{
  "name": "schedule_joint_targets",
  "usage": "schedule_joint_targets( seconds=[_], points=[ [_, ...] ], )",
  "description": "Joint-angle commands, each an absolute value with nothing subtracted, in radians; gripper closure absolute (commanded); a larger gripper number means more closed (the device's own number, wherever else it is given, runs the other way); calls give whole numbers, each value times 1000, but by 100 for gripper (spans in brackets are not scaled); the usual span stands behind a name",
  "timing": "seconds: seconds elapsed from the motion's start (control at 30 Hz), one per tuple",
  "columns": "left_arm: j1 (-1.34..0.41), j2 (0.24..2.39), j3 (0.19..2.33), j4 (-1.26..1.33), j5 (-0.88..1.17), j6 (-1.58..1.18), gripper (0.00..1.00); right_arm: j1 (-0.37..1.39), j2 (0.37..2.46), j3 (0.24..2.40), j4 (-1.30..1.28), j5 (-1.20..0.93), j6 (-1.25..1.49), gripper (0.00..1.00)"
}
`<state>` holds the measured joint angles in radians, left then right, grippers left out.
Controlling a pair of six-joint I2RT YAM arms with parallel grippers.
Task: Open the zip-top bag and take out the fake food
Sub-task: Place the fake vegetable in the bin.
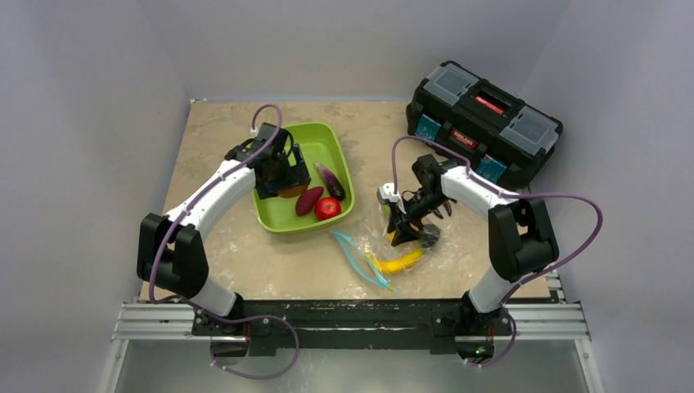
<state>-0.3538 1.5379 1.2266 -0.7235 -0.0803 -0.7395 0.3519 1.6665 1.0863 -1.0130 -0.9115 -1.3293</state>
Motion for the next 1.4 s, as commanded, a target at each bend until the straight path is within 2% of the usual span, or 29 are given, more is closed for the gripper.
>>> schedule_joint_targets(
  seconds=[0.0,0.17,0.27,0.3,0.33,0.37,0.4,0.43,0.47,0.5,0.53,0.57,0.67,0.83,1.07,1.37],
  points=[
    [-346,1511,1264,-716,-55,-717,0,345,1625,1078,-1014,-945,-1355,56],
    [-345,1504,1258,-719,-55,-713,3,342,1618,1075,-1014,-946,-1354,55],
    [-345,1502,1256,-718,-52,-705,16,344,1616,1072,-1013,-946,-1354,55],
    [-345,1501,1256,-717,-52,-702,31,343,1615,1072,-1014,-946,-1356,55],
    [-345,1500,1255,-719,-54,-702,56,344,1613,1071,-1014,-946,-1356,55],
    [-344,1500,1255,-721,-57,-704,70,343,1614,1070,-1012,-947,-1355,55],
    [-344,1499,1255,-723,-55,-703,75,344,1612,1069,-1014,-947,-1356,55],
    [-344,1500,1256,-722,-50,-700,73,343,1611,1069,-1013,-948,-1357,55],
    [-343,1501,1256,-722,-46,-698,56,342,1610,1068,-1012,-948,-1358,55],
    [-344,1499,1257,-726,-47,-700,27,343,1609,1068,-1012,-948,-1358,55],
    [-344,1498,1258,-727,-50,-701,5,343,1608,1067,-1012,-948,-1358,55],
    [-342,1496,1259,-729,-51,-698,0,341,1608,1066,-1012,-949,-1359,55],
    [-342,1493,1258,-720,-31,-682,0,341,1608,1067,-1014,-949,-1359,55],
    [-338,1490,1249,-711,-17,-685,15,341,1609,1071,-1017,-949,-1363,55],
    [-334,1458,1230,-676,9,-640,6,341,1609,1073,-1021,-950,-1367,55],
    [-334,1313,1078,-498,318,-516,3,342,1563,1111,-1078,-920,-1410,55]
  ],
)
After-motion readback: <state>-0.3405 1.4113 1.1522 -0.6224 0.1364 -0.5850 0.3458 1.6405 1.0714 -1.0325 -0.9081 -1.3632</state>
